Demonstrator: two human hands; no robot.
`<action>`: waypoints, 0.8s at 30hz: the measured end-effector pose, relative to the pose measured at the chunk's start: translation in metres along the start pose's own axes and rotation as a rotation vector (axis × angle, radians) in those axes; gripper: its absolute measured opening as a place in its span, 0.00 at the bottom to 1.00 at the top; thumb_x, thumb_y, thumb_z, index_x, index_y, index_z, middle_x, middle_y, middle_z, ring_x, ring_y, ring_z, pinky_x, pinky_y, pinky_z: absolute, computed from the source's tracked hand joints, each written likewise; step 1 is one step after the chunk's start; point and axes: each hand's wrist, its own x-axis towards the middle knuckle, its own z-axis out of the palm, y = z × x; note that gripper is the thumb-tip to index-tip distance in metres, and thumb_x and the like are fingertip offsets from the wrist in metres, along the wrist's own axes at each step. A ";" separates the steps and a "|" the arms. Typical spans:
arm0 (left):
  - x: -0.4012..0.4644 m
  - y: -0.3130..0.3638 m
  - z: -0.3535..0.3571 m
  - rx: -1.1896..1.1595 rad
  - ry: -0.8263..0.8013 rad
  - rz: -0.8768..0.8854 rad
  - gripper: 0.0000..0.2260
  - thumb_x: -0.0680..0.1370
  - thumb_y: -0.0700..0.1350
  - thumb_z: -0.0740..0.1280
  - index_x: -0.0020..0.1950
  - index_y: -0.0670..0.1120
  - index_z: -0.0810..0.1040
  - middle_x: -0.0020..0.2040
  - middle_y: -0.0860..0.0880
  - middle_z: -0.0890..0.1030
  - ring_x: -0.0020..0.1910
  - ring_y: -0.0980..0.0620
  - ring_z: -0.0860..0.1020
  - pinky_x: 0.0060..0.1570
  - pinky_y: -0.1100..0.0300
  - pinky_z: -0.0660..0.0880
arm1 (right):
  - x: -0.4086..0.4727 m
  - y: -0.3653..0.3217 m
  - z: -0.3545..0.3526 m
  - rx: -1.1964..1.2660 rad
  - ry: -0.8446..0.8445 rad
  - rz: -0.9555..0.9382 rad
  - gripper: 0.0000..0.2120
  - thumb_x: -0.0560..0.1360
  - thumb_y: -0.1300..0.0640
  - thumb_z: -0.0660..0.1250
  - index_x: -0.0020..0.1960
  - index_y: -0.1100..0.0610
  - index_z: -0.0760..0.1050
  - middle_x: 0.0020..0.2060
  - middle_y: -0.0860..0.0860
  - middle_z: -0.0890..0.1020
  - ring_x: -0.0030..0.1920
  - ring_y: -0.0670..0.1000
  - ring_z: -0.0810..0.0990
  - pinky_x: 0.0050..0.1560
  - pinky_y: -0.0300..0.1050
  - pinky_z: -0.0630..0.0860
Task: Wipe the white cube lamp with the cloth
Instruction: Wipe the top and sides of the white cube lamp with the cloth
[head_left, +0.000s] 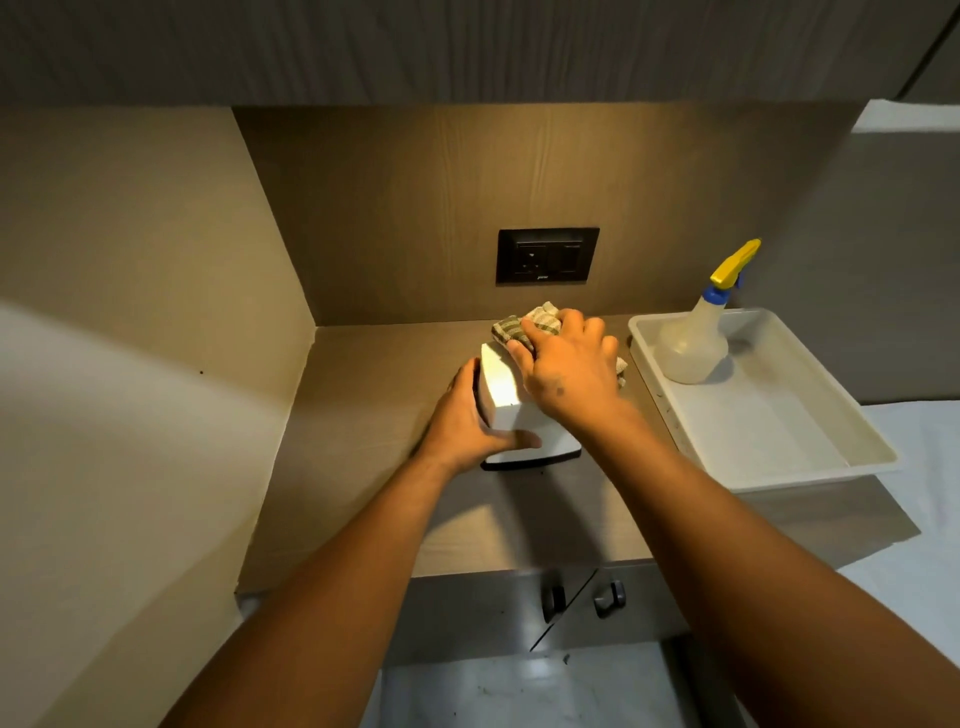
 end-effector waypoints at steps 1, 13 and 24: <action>-0.001 0.000 0.000 0.033 -0.005 -0.011 0.50 0.54 0.60 0.89 0.70 0.62 0.66 0.65 0.60 0.76 0.62 0.63 0.74 0.55 0.65 0.75 | -0.001 -0.006 -0.003 -0.018 0.004 -0.007 0.25 0.78 0.36 0.47 0.70 0.43 0.67 0.63 0.58 0.69 0.59 0.60 0.65 0.55 0.56 0.62; -0.002 0.000 0.001 0.154 -0.026 -0.059 0.44 0.58 0.56 0.86 0.70 0.57 0.71 0.63 0.55 0.81 0.58 0.56 0.81 0.53 0.58 0.81 | -0.066 0.011 -0.010 0.092 0.076 -0.157 0.25 0.78 0.37 0.51 0.73 0.44 0.65 0.68 0.57 0.67 0.59 0.58 0.65 0.54 0.54 0.64; 0.001 0.009 0.001 0.001 -0.010 0.001 0.16 0.80 0.48 0.69 0.68 0.48 0.76 0.63 0.46 0.82 0.58 0.49 0.83 0.52 0.58 0.81 | -0.066 -0.030 0.006 0.065 0.166 0.002 0.25 0.78 0.37 0.49 0.71 0.44 0.66 0.68 0.58 0.68 0.59 0.58 0.64 0.53 0.56 0.65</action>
